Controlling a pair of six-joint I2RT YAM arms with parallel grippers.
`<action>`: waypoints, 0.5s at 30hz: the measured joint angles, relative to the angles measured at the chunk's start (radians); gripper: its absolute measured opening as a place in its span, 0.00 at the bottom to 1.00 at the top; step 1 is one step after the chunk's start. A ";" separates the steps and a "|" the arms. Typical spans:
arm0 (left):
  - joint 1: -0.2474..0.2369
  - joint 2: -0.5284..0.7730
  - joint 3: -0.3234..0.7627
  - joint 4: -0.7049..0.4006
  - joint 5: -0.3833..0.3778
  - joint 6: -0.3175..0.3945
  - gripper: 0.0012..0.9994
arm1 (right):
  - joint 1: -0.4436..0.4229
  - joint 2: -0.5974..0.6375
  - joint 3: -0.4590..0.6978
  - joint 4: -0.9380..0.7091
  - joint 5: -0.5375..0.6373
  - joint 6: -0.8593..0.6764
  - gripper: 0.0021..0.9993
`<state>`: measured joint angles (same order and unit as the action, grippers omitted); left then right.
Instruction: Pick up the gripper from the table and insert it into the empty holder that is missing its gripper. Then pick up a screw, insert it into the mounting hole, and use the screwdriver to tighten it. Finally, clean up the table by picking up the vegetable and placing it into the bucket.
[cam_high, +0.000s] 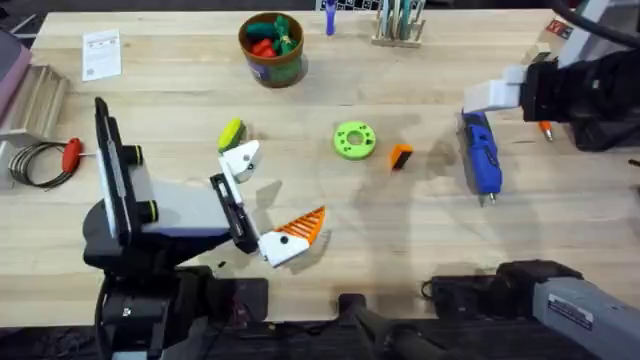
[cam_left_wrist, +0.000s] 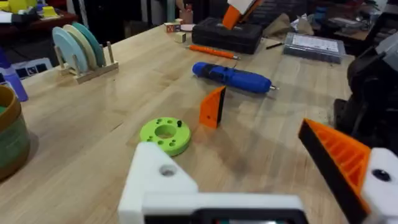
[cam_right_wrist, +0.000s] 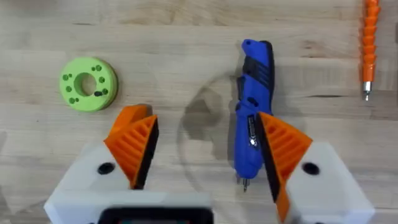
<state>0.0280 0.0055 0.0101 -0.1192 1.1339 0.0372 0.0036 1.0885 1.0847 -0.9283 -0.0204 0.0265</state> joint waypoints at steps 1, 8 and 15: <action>0.000 0.000 0.000 0.000 0.000 0.000 0.99 | 0.000 0.000 0.000 0.000 0.000 0.000 0.93; 0.000 0.000 0.000 0.000 0.000 0.000 0.99 | 0.000 0.000 0.000 0.000 0.000 0.000 0.93; 0.000 0.000 0.000 0.000 0.000 0.000 0.99 | 0.000 0.000 0.000 -0.015 0.000 0.000 0.93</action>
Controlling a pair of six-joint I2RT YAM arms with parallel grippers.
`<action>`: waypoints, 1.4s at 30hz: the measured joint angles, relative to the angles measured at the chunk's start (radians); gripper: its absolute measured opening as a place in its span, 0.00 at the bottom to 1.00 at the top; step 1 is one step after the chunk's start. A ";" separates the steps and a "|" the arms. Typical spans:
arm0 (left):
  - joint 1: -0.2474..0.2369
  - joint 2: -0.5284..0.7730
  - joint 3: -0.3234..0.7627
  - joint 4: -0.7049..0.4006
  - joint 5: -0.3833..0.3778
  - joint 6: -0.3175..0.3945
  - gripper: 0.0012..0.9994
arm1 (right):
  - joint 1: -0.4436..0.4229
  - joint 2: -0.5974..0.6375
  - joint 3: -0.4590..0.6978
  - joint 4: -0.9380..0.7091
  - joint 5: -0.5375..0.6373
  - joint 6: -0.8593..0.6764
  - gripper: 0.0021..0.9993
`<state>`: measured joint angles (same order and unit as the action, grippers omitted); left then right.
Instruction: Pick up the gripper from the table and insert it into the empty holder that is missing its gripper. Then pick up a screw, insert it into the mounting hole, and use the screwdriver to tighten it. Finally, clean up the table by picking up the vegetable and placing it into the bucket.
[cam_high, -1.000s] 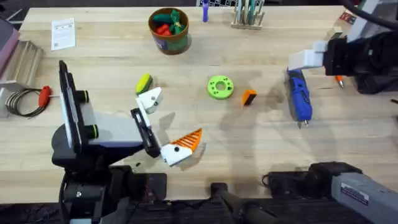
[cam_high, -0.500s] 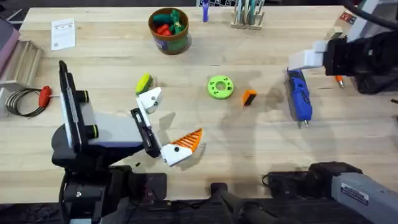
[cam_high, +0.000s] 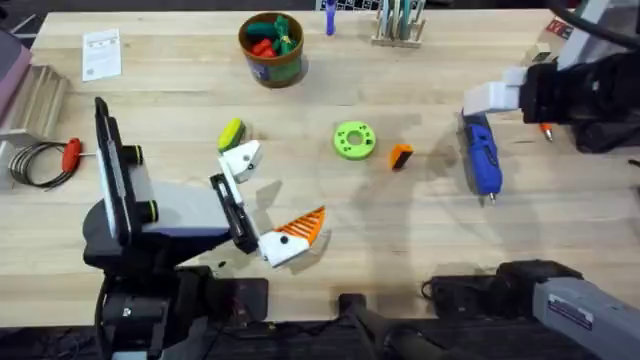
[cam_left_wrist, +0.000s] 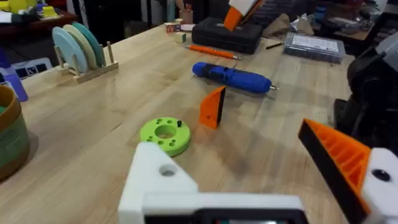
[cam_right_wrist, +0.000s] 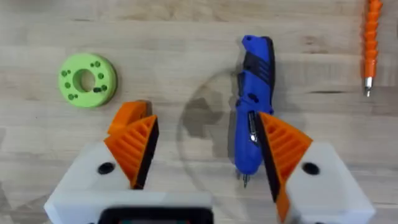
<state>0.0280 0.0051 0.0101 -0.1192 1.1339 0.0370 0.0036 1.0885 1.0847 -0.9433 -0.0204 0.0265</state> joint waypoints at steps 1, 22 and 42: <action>0.000 0.000 0.000 0.000 0.000 0.000 0.99 | 0.000 0.000 0.000 -0.005 0.000 0.000 0.93; 0.000 0.000 0.000 0.000 0.000 0.000 0.99 | 0.290 0.227 0.288 -0.301 0.133 0.373 0.93; 0.000 0.000 0.000 0.000 0.001 0.000 0.99 | 0.596 0.468 0.392 -0.325 0.141 0.661 0.93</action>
<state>0.0280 0.0055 0.0101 -0.1195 1.1347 0.0368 0.5999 1.5563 1.4765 -1.2683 0.1210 0.6874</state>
